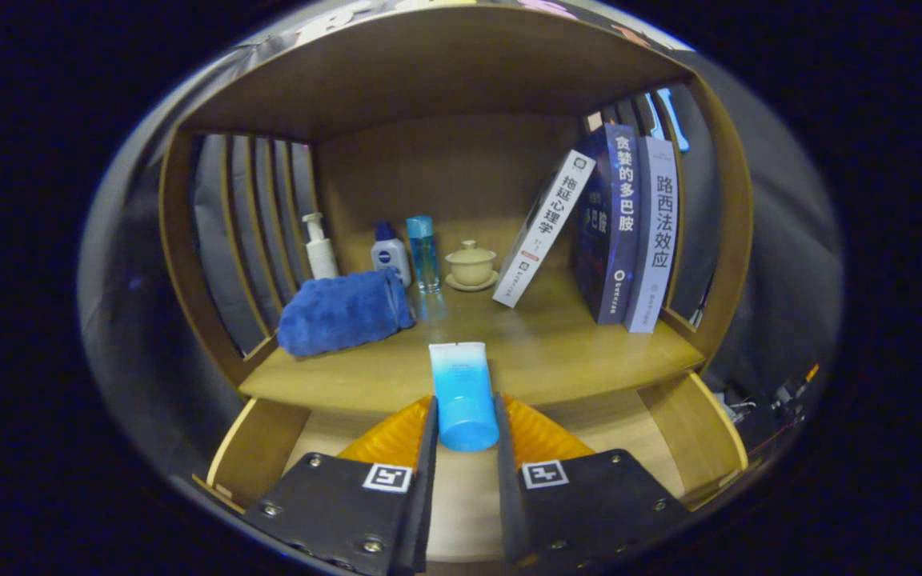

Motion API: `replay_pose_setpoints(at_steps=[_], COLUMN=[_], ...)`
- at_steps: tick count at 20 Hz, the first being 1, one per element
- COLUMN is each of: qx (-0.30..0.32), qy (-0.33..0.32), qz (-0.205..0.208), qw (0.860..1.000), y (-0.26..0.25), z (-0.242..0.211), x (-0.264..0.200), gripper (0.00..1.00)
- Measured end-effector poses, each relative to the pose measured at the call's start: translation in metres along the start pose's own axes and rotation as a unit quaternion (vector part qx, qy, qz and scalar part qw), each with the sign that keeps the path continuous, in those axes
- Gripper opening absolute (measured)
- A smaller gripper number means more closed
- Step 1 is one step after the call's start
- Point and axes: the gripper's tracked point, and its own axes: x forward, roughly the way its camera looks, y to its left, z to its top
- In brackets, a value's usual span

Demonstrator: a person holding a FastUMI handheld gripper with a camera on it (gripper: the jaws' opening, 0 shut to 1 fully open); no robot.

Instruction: Pull open the drawer, take out the items inside it, and place them on the countertop above the cabinet.

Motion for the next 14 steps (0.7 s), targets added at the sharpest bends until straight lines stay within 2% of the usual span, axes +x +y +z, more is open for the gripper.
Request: replay_pose_setpoints(at_steps=[2, 7, 10, 14], qx=[-0.010, 0.013, 0.004, -0.018], qy=[-0.011, -0.013, 0.033, 0.053], qz=[0.010, 0.051, 0.047, 0.021], qw=[1.000, 0.999, 0.998, 0.998], y=[0.003, 0.025, 0.026, 0.020], z=[-0.003, -0.023, -0.059, -0.084], x=[-0.023, -0.065, -0.059, -0.035], gripper=[0.36, 0.36, 0.36, 0.36])
